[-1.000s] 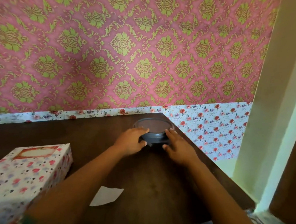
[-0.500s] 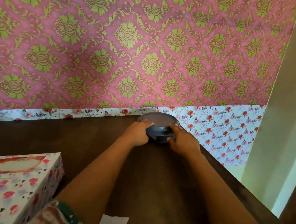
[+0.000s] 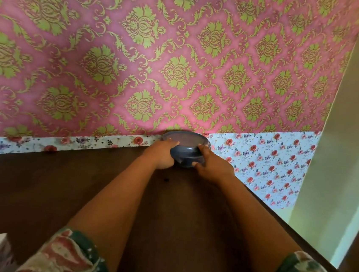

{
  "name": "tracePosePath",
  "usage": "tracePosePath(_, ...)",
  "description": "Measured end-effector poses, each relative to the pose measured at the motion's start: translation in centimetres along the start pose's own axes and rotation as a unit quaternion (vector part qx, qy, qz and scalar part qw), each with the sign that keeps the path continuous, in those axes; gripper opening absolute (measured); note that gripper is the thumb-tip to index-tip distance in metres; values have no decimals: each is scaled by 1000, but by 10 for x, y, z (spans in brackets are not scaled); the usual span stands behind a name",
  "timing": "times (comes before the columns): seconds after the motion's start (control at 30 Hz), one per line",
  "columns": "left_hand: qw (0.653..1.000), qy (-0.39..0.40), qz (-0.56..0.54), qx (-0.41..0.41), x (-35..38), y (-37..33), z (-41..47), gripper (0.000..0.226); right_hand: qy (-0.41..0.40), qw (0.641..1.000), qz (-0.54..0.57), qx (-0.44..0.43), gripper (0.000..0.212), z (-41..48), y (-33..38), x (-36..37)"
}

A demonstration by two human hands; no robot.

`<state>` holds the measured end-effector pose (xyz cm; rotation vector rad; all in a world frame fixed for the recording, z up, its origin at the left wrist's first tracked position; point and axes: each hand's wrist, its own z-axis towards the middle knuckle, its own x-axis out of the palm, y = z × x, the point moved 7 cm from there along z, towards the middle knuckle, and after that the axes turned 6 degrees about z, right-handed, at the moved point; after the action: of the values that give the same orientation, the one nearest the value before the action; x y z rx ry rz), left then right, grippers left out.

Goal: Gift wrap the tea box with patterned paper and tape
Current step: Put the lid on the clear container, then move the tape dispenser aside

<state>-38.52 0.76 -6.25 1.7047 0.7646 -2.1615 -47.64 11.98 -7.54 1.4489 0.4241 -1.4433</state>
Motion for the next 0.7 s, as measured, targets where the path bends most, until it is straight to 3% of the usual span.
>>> tracePosePath(0.2,1000,2,-17,6,4,5,5,73,18,999,46,0,67,8,0,5)
tracePosePath(0.33,997,-12,-80,16,-7,0,-6,78,22,979,201,17,62,1,8,-9)
tracePosePath(0.43,984,-104,-146,-4,-32,-1,-19,73,-34,953,302,11,54,-15,18,-33)
tracePosePath(0.53,974,-167,-151,-28,-55,-3,-43,65,-62,951,301,13,56,-36,25,-42)
tracePosePath(0.7,965,-199,-165,-33,-90,-12,-108,52,-156,927,340,18,47,-88,39,-63)
